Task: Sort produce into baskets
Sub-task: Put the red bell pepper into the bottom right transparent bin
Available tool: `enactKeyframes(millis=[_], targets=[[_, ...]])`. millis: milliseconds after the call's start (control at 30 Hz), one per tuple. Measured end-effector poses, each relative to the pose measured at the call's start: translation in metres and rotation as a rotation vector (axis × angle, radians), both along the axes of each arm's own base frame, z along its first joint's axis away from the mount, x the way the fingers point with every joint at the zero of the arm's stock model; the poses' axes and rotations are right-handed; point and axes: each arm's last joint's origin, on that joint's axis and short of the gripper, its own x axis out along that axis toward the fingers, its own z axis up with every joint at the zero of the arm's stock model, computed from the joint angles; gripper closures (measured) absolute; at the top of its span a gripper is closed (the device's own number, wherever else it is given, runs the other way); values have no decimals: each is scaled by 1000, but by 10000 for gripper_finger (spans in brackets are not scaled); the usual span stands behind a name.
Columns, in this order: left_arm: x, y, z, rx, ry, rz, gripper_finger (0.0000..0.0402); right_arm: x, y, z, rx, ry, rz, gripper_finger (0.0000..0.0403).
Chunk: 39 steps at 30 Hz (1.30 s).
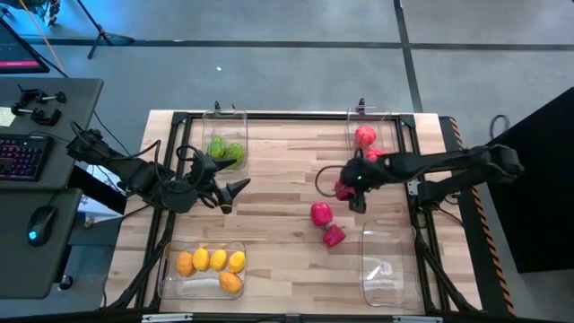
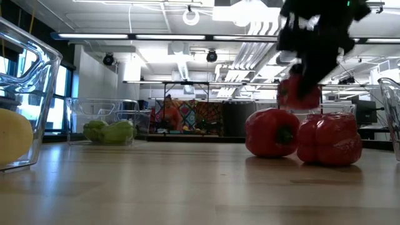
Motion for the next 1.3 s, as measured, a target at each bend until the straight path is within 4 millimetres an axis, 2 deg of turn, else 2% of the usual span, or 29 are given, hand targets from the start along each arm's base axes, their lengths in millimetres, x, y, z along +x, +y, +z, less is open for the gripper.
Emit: enactKeyframes(millis=[100,167,267,400,533,633,800,967,1100,1300], targets=[[0,0,0,-21,-5,-7,51,-7,4,29,92,-58,-60,171],[0,0,0,-21,-6,-7,51,-12,12,43,213,-68,-76,151],[0,0,0,-24,-7,-6,51,-22,30,55,424,3,-48,131],[0,0,0,-40,-17,-1,51,-40,59,62,601,166,-20,131],[0,0,0,-47,-22,1,51,-51,85,66,651,223,3,137],[0,0,0,-74,-40,11,51,-57,98,66,625,245,-25,137],[1,-1,0,-88,-47,16,51,-68,108,52,479,273,-195,137],[1,-1,0,-91,-49,16,51,-72,116,49,503,288,-286,137],[1,-1,0,-103,-57,20,51,-72,123,52,590,308,-250,137],[1,-1,0,-115,-67,24,51,-66,135,58,676,225,-167,137]])
